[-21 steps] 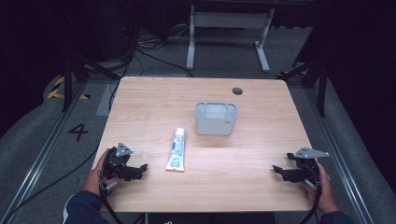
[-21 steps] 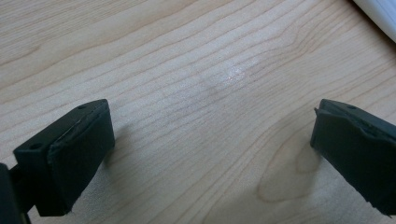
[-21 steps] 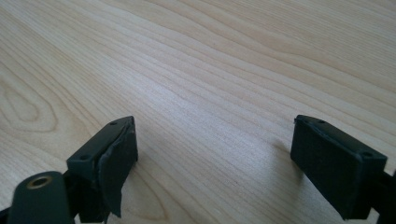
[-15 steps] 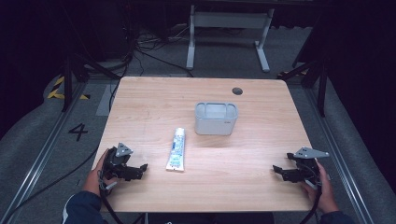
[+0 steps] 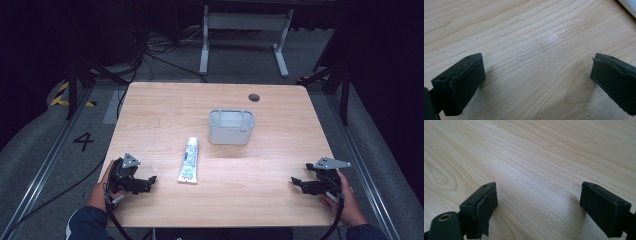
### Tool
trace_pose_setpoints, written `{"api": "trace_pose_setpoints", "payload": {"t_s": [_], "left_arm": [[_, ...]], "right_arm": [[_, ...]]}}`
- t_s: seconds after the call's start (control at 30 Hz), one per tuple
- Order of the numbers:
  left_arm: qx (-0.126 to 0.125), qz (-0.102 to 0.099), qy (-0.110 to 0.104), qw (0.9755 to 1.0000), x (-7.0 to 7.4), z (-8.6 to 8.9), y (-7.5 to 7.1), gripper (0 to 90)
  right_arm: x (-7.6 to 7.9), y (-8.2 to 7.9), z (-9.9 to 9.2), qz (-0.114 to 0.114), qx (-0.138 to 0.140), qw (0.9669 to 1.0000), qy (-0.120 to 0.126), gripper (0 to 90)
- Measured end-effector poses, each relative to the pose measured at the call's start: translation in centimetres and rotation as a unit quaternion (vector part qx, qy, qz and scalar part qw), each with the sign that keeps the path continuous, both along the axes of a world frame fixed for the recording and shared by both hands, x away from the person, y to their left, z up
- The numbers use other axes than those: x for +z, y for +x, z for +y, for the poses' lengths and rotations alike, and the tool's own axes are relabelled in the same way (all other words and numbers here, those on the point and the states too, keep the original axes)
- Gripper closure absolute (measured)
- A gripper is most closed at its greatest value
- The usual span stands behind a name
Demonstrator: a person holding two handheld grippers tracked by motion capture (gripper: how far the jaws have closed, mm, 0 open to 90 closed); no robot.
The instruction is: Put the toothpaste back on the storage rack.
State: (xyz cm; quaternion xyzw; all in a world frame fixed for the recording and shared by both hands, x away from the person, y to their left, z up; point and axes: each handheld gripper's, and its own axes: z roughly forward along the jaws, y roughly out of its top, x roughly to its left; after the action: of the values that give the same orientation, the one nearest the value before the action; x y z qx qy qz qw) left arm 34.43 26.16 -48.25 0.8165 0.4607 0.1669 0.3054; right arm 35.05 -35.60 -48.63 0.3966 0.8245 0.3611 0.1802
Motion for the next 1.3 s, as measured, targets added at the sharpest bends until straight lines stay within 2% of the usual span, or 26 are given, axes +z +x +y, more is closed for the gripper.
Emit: {"api": "trace_pose_setpoints", "payload": {"t_s": [0.1,0.17,0.2,0.23,0.27,0.33,0.37,0.43,0.47,0.5,0.53,0.57,0.63,0.67,0.7,0.73,0.77,0.87,0.9,0.97,1.03,1.1,1.2,1.23,1.27,1.3], "left_arm": [[0.003,-0.003,-0.004,1.0000,-0.1,0.2,0.1,0.1],[0.005,-0.004,0.000,1.0000,0.0,0.4,0.2,0.1],[0.005,-0.003,0.000,1.0000,0.0,0.4,0.2,0.0],[0.005,-0.003,0.000,1.0000,0.0,0.4,0.2,0.0],[0.004,-0.004,0.001,1.0000,0.0,0.4,0.2,0.0],[0.004,-0.004,0.001,1.0000,0.0,0.4,0.2,0.0],[0.004,-0.004,0.000,1.0000,0.0,0.4,0.2,0.0],[0.006,0.000,0.000,1.0000,0.0,0.4,0.1,0.1],[0.004,-0.004,-0.001,1.0000,-0.1,0.4,0.2,0.1],[0.004,-0.004,-0.001,1.0000,-0.1,0.4,0.2,0.1],[0.004,0.000,-0.001,1.0000,0.0,0.5,0.0,0.1],[0.005,-0.003,-0.002,1.0000,-0.1,0.5,-0.1,0.1],[0.007,-0.005,-0.003,1.0000,-0.1,0.5,-0.3,0.1],[0.003,-0.001,0.002,1.0000,0.0,0.6,-0.4,0.1],[0.005,0.001,-0.004,1.0000,-0.1,0.5,-0.6,0.0],[0.007,-0.003,-0.003,1.0000,0.0,0.5,-0.7,0.1],[0.005,-0.002,-0.002,1.0000,0.0,0.5,-0.8,0.0],[0.010,-0.004,-0.001,0.9999,-0.1,0.5,-1.1,0.0],[0.009,-0.001,-0.001,1.0000,0.0,0.5,-1.3,0.1],[0.013,-0.003,-0.004,0.9999,-0.1,0.5,-1.6,0.1],[0.016,-0.005,-0.003,0.9999,-0.1,0.4,-1.8,0.1],[0.018,-0.002,0.003,0.9998,0.0,0.4,-2.1,0.1],[0.018,-0.002,-0.001,0.9998,0.0,0.3,-2.6,0.1],[0.018,-0.002,-0.001,0.9998,0.0,0.3,-2.6,0.1],[0.017,-0.003,0.000,0.9999,0.0,0.3,-2.8,0.1],[0.015,0.000,-0.002,0.9999,0.0,0.3,-3.0,0.1]], "right_arm": [[0.1,0.2,0.1,-0.005,0.017,0.9998,-0.010,14.9],[0.4,0.4,0.5,-0.010,0.031,0.9990,-0.031,14.9],[0.8,0.4,1.0,-0.014,0.053,0.9971,-0.054,15.5],[0.8,0.4,1.0,-0.014,0.053,0.9971,-0.054,15.5],[0.9,0.4,1.3,-0.009,0.064,0.9961,-0.060,15.5],[1.2,0.3,2.1,-0.029,0.096,0.9908,-0.091,15.4],[1.3,0.2,2.5,-0.036,0.101,0.9892,-0.100,15.9],[1.6,0.2,3.5,-0.042,0.115,0.9857,-0.116,19.3],[1.7,0.2,4.0,-0.043,0.127,0.9832,-0.124,19.6],[1.7,0.2,4.0,-0.043,0.127,0.9832,-0.124,19.6],[1.8,0.3,4.4,-0.041,0.136,0.9814,-0.129,19.6],[2.0,0.8,4.8,-0.023,0.146,0.9809,-0.127,19.6],[2.4,1.4,5.1,-0.007,0.174,0.9788,-0.108,18.5],[2.6,1.6,5.3,-0.007,0.188,0.9773,-0.097,18.9],[2.9,1.8,5.6,-0.012,0.194,0.9765,-0.094,21.4],[3.2,2.0,5.9,-0.017,0.195,0.9755,-0.100,22.6],[3.6,2.2,6.4,-0.026,0.203,0.9731,-0.107,23.0],[4.6,2.7,8.3,-0.045,0.234,0.9631,-0.125,26.9],[4.8,2.8,8.8,-0.048,0.242,0.9606,-0.127,27.0],[5.5,3.2,10.7,-0.056,0.264,0.9528,-0.139,27.2],[5.9,3.6,12.0,-0.058,0.280,0.9483,-0.137,27.4],[6.3,3.9,13.7,-0.058,0.305,0.9412,-0.133,27.5],[6.7,4.0,16.5,-0.068,0.335,0.9292,-0.142,28.1],[6.7,4.0,16.5,-0.068,0.335,0.9292,-0.142,28.1],[6.9,4.1,18.2,-0.075,0.351,0.9215,-0.148,28.4],[7.0,4.1,18.8,-0.079,0.356,0.9185,-0.153,28.4]]}}
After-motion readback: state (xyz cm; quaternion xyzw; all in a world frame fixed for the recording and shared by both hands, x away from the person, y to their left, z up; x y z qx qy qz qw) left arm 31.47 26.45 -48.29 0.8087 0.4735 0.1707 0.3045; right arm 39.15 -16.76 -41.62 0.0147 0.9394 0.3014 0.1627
